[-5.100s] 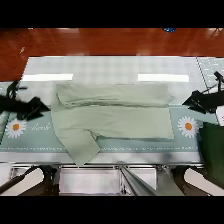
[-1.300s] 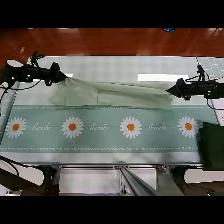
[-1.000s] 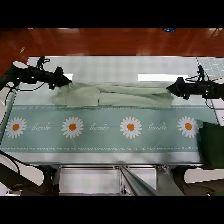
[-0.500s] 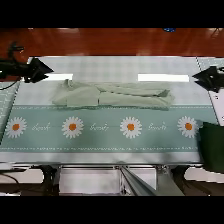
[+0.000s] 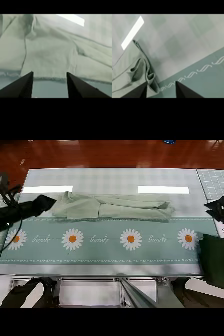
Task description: Fold the shirts.
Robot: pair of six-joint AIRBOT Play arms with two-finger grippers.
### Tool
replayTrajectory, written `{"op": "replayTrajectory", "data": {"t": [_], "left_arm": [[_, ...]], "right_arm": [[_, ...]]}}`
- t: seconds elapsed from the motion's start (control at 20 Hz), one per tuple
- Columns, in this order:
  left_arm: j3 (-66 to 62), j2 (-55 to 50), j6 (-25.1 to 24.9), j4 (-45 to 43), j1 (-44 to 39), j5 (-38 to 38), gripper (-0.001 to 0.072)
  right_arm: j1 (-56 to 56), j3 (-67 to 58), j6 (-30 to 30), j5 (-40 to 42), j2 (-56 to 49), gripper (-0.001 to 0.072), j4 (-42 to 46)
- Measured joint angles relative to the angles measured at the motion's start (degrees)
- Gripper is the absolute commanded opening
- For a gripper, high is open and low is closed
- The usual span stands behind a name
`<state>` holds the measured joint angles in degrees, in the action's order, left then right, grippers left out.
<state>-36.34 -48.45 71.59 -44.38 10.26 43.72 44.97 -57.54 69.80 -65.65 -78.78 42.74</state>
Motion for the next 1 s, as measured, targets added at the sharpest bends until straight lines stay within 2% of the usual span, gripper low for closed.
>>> {"op": "replayTrajectory", "data": {"t": [0.4, 0.65, 1.0], "left_arm": [[5.7, 2.4, 1.1, 1.6, -1.7, -1.8, 0.0509], [6.1, 2.5, 1.1, 2.0, -1.8, -1.4, 0.0509], [6.1, 2.5, 1.2, 3.7, -1.8, -1.1, 0.0509]], "right_arm": [[-9.2, 1.5, -1.9, 1.6, -12.1, 0.0418, -12.0], [-14.0, -2.1, -1.1, 2.0, -18.1, 0.0418, -14.1], [-18.2, -8.4, 3.8, 3.7, -23.1, 0.0417, -14.3]]}}
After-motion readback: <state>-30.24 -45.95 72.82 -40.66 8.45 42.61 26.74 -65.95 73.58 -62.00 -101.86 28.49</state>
